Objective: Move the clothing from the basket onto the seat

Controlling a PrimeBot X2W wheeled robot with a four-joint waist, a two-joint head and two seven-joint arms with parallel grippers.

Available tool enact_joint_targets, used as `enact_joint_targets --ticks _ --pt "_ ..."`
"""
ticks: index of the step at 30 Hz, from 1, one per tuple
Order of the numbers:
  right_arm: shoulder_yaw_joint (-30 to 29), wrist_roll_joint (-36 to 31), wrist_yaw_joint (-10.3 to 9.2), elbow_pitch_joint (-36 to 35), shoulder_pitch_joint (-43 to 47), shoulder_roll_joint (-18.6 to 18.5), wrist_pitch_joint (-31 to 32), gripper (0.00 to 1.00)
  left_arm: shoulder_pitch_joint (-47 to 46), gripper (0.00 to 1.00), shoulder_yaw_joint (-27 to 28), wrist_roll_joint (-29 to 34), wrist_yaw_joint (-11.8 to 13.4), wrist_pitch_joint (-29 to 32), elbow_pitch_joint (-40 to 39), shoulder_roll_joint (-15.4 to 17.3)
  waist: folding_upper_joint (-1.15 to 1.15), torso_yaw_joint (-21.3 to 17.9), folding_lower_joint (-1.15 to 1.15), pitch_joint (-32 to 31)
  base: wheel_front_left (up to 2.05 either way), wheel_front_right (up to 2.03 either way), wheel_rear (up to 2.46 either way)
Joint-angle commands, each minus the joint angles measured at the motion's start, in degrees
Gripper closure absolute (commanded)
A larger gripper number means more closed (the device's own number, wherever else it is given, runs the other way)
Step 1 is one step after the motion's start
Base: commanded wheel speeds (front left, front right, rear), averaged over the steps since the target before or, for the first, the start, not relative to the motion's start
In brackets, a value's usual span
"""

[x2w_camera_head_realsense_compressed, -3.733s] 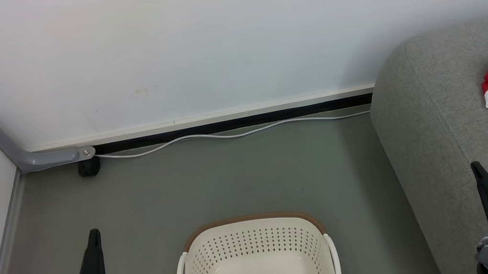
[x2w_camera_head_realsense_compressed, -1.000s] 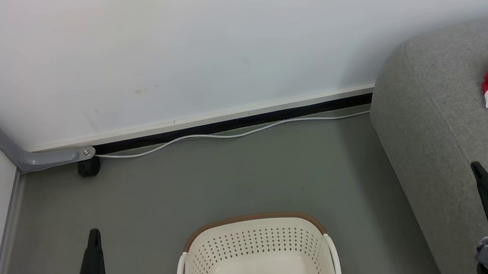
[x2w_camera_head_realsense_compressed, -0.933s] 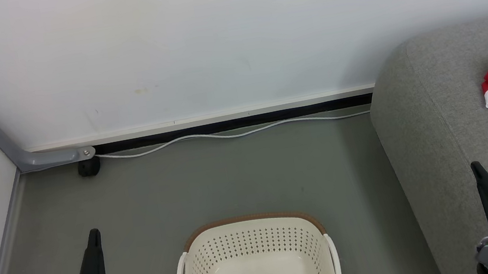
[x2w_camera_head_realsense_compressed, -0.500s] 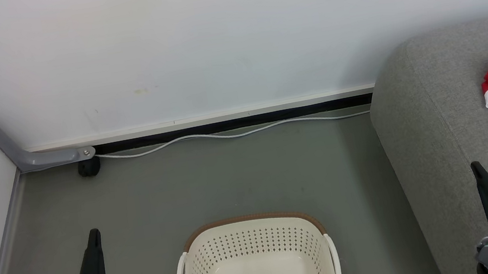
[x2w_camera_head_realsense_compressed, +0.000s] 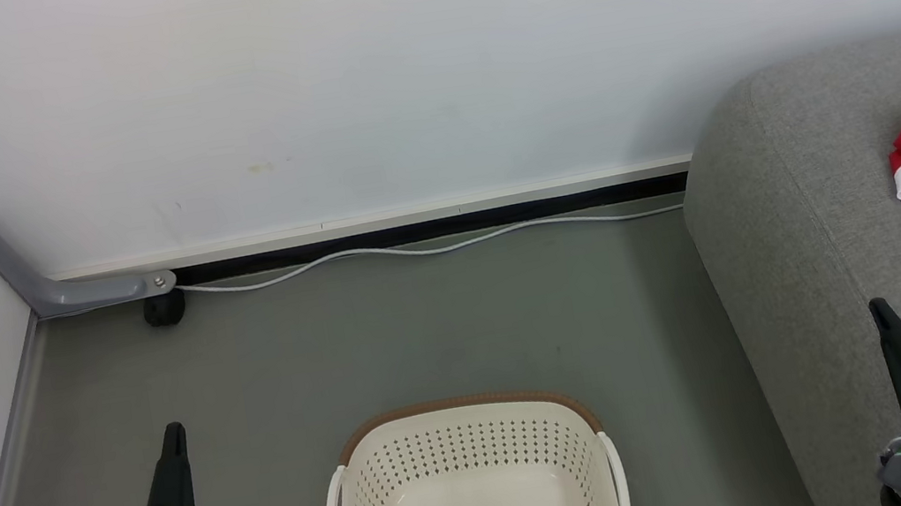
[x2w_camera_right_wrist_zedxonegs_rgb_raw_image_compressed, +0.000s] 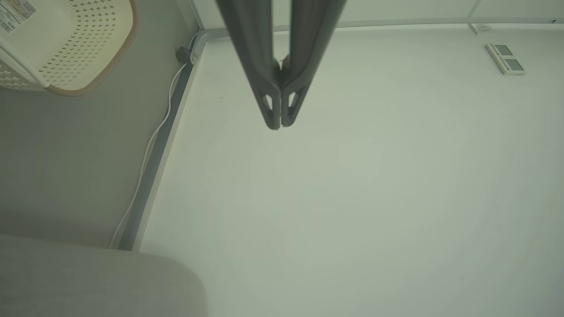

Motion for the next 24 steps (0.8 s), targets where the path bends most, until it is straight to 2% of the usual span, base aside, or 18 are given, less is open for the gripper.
enact_joint_targets --ticks 1,24 --pt "1.0 0.7 0.09 -1.8 -1.1 -0.6 0.4 1.00 -3.3 1.00 1.6 -0.2 -0.5 0.4 -1.6 1.0 0.00 0.0 0.00 0.0 0.00 0.00 0.00" --pt "1.0 0.7 0.09 -1.8 -1.1 -0.6 0.4 1.00 -3.3 1.00 1.6 -0.2 -0.5 0.4 -1.6 1.0 0.00 0.0 0.00 0.0 0.00 0.00 0.00"
